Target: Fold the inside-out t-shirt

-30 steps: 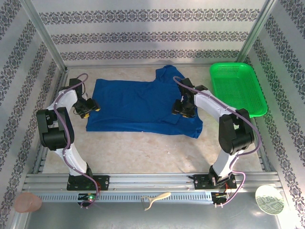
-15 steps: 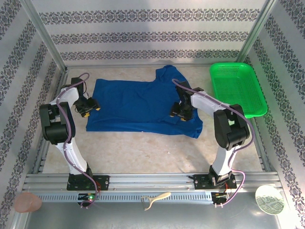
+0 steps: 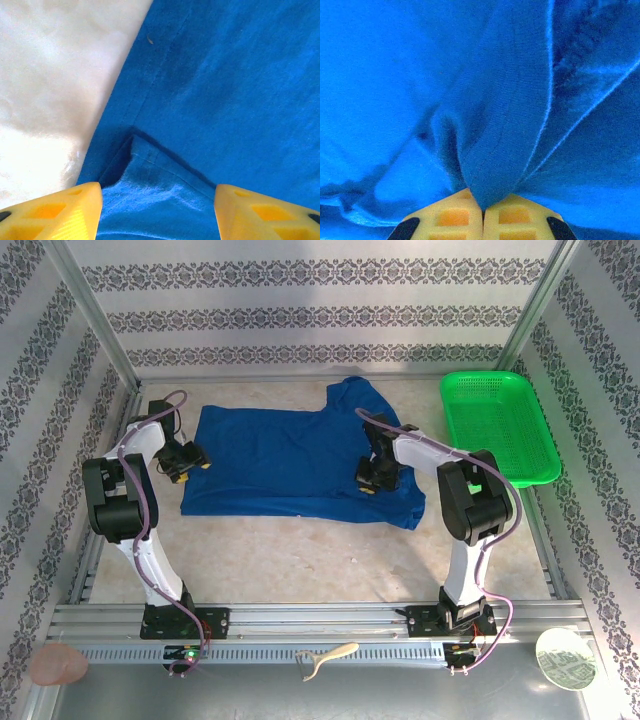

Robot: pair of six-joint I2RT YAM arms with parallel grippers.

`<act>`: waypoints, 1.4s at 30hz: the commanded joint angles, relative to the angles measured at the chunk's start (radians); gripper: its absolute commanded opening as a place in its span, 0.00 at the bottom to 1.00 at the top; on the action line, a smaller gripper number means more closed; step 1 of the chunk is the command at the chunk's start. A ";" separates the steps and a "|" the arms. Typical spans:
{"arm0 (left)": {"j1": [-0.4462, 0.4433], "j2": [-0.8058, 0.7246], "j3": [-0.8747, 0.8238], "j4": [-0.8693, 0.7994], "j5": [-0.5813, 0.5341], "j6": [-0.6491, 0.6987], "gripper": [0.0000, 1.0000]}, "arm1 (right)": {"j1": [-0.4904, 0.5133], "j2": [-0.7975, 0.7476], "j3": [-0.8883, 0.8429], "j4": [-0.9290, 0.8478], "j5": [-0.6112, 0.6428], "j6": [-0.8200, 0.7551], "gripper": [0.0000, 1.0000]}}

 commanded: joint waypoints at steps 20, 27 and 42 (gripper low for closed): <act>0.031 0.127 0.194 -0.063 -0.032 0.032 0.62 | -0.055 0.166 0.342 -0.004 -0.092 0.075 0.21; 0.030 0.153 0.195 -0.071 -0.041 0.045 0.62 | -0.067 0.101 0.333 -0.035 -0.014 0.019 0.46; 0.030 0.142 0.106 -0.036 -0.003 0.059 0.44 | -0.166 0.210 0.452 -0.156 0.132 -0.119 0.51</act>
